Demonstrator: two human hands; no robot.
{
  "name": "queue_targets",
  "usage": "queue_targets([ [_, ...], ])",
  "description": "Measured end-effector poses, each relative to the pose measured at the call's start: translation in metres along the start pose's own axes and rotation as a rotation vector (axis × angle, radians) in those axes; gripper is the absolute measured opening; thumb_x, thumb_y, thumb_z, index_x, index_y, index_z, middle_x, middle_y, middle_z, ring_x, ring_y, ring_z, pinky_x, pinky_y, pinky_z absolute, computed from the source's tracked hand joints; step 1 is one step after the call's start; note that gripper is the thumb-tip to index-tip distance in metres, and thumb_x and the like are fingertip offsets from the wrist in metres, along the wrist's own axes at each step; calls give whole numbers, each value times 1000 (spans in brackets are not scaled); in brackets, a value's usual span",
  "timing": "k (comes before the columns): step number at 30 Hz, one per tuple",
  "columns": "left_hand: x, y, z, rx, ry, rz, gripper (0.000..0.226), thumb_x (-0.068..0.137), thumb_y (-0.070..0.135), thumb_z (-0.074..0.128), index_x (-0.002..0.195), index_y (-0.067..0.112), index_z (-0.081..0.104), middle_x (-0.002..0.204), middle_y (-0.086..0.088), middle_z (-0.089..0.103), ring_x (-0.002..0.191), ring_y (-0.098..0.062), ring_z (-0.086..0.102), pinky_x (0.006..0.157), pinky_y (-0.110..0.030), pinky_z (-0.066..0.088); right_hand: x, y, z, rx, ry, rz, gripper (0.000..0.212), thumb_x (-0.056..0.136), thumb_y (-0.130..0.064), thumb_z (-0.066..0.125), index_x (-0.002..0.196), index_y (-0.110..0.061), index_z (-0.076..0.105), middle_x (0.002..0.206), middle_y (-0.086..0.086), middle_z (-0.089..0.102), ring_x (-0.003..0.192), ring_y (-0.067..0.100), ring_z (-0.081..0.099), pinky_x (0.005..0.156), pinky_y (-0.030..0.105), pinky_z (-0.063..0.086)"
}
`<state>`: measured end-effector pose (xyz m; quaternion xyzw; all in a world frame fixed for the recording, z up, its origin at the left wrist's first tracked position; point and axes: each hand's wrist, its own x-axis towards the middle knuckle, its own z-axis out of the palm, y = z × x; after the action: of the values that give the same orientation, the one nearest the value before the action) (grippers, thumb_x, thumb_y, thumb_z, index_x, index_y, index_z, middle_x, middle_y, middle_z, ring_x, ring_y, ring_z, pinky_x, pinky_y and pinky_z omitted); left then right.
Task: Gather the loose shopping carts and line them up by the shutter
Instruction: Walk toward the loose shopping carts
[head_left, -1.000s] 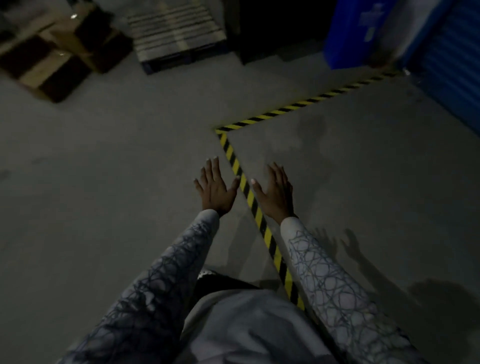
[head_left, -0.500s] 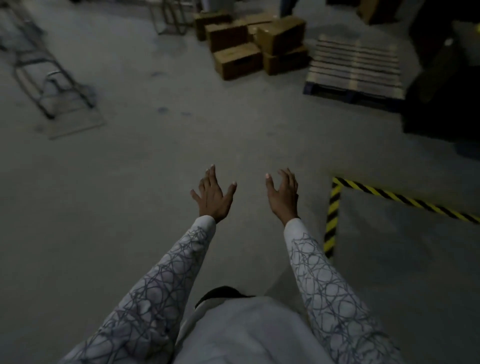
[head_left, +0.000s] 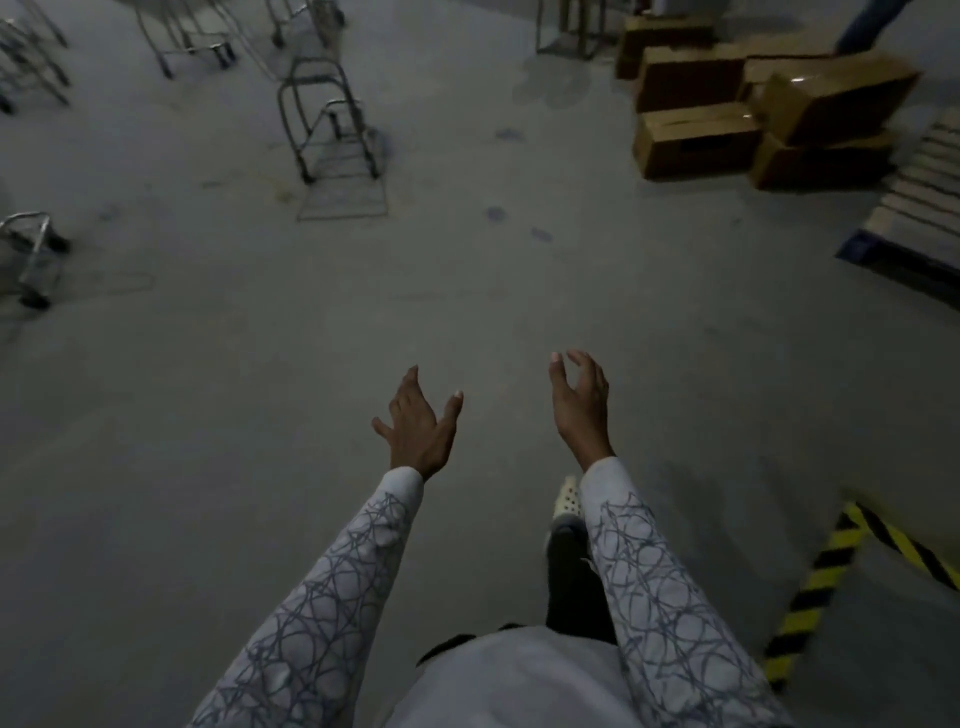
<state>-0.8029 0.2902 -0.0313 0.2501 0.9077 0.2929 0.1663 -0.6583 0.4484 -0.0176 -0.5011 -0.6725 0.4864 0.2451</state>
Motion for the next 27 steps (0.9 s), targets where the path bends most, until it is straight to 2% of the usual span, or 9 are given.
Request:
queue_targets([
  [7,133,36,32,-100,91,-194,84,96,66,42,159,23,8,165,-1,17,150,-29,16,116,-66,-3,182,-46,37,-59,-141,-102,49,103,-50,50,136,-14,55,148,8,48,142,24,37,119,38,30],
  [14,240,92,16,-127,218,-266,82,96,66,42,158,24,10,162,-5,22,149,-26,17,116,-64,-4,316,-128,79,-76,-209,-184,46,104,-45,52,133,-10,57,143,10,53,137,26,42,112,30,31],
  [22,384,72,0,-162,291,-349,81,97,61,46,158,21,13,164,-5,20,148,-29,19,117,-59,13,435,-167,179,-180,-398,-288,53,103,-51,50,140,-13,52,150,8,47,143,23,35,116,32,27],
  [27,500,44,-10,-232,288,-404,80,96,62,46,158,20,15,164,-5,19,149,-28,19,118,-56,15,529,-209,258,-206,-441,-316,56,102,-51,52,143,-13,51,151,9,46,144,23,35,118,33,27],
])
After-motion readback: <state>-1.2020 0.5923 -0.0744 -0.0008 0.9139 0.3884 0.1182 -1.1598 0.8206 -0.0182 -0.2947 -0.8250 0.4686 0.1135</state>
